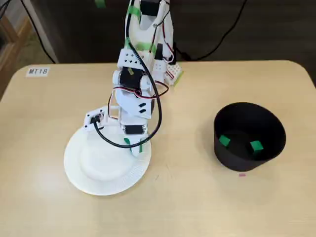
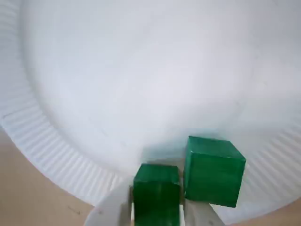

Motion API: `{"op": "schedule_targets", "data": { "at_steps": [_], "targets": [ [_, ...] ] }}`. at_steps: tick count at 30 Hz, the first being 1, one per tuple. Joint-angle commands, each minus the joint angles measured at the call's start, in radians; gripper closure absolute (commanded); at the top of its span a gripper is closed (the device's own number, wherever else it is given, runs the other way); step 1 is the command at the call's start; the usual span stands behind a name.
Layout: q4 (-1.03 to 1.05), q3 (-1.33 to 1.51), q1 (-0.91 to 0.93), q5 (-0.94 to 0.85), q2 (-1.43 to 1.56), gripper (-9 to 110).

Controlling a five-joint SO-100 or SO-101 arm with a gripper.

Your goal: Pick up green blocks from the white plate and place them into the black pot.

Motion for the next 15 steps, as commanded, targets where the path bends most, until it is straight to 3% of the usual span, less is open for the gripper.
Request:
{"op": "schedule_targets", "data": {
  "at_steps": [1,8,15],
  "targets": [
    [-0.031,-0.044,0.017,0.005,-0.021,104],
    [-0.040,-0.067,0.020,-0.020,0.026,104],
    [-0.238,0.003,-0.091,0.021,0.411,104]
  ]
}}
